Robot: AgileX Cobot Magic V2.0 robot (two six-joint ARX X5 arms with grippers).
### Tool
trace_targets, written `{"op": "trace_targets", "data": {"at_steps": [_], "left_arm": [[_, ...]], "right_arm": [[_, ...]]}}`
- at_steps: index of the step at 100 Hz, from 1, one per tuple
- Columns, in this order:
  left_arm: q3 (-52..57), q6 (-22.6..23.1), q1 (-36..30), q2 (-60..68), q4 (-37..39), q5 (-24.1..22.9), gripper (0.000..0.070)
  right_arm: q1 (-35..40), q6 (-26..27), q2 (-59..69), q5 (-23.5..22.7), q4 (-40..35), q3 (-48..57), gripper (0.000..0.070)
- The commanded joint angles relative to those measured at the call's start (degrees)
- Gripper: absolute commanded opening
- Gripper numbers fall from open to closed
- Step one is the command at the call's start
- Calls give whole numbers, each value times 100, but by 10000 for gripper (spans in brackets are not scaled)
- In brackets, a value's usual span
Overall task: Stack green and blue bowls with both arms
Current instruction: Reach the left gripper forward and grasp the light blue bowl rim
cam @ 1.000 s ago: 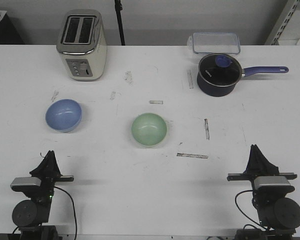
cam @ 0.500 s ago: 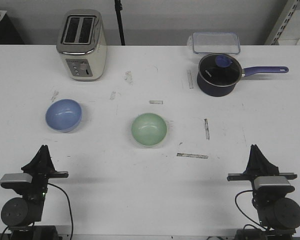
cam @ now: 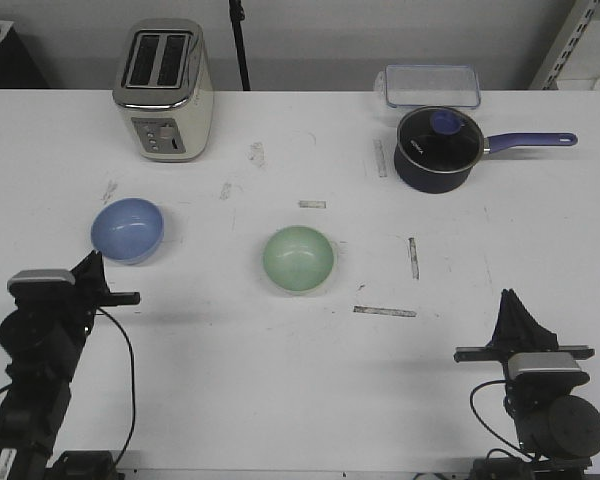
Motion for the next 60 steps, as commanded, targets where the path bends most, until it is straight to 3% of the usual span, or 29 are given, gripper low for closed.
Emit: {"op": "trace_targets", "data": {"at_steps": [1,31,46,60], "left_arm": [[286,87,4,461,-42,2,2],[1661,48,13,2332,-804,17,2],[2719,-866,37,3171,-1961,20,2],[3674,-1276,236,3703,-3270,26,2]], "right_arm": [[2,-9,-13,-2,81,0,12],[2,-9,-13,-2,81,0,12],[2,-9,-13,-2,81,0,12],[0,-9,-13,-2,81,0,12]]}}
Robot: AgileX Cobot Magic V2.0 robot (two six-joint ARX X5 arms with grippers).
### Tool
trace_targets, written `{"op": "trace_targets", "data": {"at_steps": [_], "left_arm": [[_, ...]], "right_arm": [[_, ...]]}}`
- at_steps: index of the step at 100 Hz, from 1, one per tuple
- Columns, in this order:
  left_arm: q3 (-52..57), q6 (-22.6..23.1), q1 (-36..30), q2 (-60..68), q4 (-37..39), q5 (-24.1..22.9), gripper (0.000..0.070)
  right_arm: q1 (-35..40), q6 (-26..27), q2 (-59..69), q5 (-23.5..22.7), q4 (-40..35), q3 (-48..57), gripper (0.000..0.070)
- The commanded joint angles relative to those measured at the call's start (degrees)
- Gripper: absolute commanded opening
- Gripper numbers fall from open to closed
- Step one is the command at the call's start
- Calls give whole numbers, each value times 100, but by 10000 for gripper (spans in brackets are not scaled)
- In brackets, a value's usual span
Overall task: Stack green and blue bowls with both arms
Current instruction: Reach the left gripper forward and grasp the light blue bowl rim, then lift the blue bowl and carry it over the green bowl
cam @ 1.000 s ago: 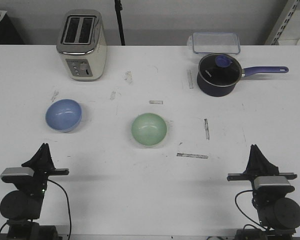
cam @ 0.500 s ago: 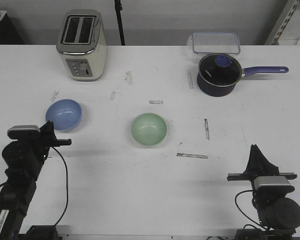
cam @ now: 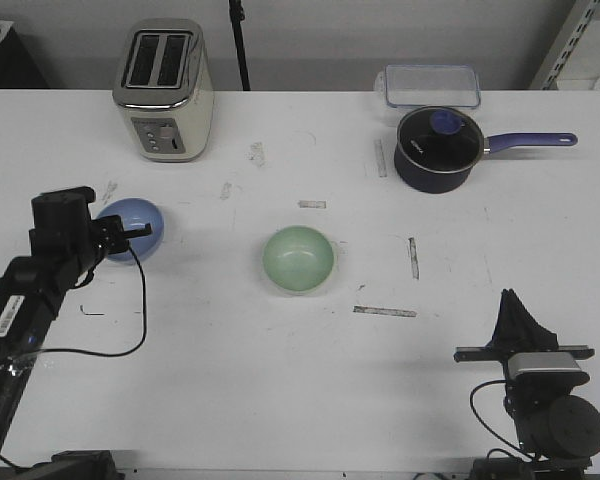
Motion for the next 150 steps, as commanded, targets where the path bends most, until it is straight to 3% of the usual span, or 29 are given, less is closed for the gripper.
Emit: {"op": "trace_targets", "data": {"at_steps": [1,14,28,42,56,75,80,132,150], "left_arm": [[485,-413,125,181,-533,22,2],[885,-404,505,385,-953,413,2],[942,-514,1281,514,-1158,1777,2],[942,-560,1825,640,-1279,2017,21],[942,-560,2144,789,-1248,2017,260],[942,-551,2192,1106,-1217,2017,503],[942,-551,2188,1200,-1191,2017,537],[942,-562,1703,2232,-424,1996,515],[942,-560,1633,2461,-459,1895,434]], "right_arm": [[2,-9,-13,-2,79,0,12],[2,-9,-13,-2,79,0,12],[0,-9,-13,0,79,0,12],[0,-9,-13,-2,79,0,12],[0,-9,-13,-2,79,0,12],[0,-9,-13,-2,79,0,12],[0,-9,-13,-2,79,0,12],[0,-9,-13,-2,79,0,12],[0,-9,-13,-2,79,0,12]]}}
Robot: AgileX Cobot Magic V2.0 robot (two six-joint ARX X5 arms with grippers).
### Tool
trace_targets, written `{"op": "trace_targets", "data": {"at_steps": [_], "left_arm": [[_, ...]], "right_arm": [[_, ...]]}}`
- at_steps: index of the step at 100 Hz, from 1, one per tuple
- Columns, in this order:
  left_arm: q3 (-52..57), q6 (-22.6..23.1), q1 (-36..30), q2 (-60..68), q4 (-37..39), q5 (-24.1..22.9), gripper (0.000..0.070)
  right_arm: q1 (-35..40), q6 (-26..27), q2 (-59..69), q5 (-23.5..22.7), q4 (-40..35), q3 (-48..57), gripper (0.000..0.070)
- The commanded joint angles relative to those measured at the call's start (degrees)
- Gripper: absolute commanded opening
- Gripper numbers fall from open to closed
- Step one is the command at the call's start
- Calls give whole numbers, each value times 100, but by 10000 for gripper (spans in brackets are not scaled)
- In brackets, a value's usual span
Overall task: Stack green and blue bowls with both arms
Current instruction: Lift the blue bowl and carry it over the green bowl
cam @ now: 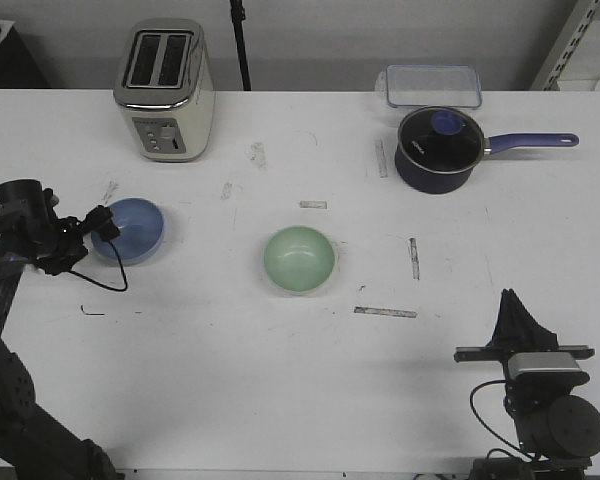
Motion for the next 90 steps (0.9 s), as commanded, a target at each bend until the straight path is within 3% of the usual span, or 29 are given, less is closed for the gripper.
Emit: {"op": "trace_targets", "data": {"at_steps": [1,7,16,24,37,48,66,90], "left_arm": [[101,-11,0,83,11,-11,428],[101,-11,0,83,20,-11,372],[101,-9,0,83,24,-11,189],[101,-11,0,83,24,-13,120],[101,-13,0,83,22,-13,113],[101,-20,-4,81,15,-11,34],[221,-138,-17,-24,-9,-11,0],[824,-114,-103,-136,-566,-11,1]], "right_arm": [[2,-9,-13,-2,76,0,12],[0,-9,-13,-2,76,0,12],[2,-9,-13,-2,76,0,12],[0,-9,-13,-2,76,0,12],[0,-9,-13,-2,76,0,12],[0,-9,-13,-2,76,0,12],[2,-9,-13,-2,76,0,12],[2,-9,-13,-2,76,0,12]]}}
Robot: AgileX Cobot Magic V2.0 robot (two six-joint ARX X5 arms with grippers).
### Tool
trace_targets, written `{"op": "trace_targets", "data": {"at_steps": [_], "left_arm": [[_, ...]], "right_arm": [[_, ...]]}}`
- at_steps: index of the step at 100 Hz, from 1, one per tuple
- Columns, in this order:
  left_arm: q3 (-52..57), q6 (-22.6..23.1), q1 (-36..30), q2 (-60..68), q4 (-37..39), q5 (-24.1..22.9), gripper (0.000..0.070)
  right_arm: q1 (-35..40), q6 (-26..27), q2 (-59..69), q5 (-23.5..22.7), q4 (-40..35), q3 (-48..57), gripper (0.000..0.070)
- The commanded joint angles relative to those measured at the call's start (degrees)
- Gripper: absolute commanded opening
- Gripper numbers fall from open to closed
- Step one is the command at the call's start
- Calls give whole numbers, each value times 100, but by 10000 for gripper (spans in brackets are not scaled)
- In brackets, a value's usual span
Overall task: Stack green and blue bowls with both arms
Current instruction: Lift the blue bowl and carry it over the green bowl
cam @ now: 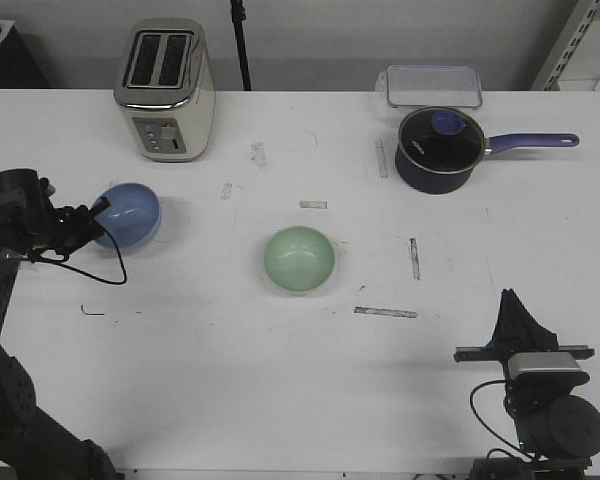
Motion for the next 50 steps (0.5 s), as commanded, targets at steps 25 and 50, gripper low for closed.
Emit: {"op": "trace_targets", "data": {"at_steps": [25,50], "left_arm": [[1062,-2,-787,-11,-938,-22,1],[1316,20,-2538,4,-984,-1128,1]], "right_arm": [[0,-9,-13,-2,76,0,12],[0,-9,-13,-2,76,0,12]]}}
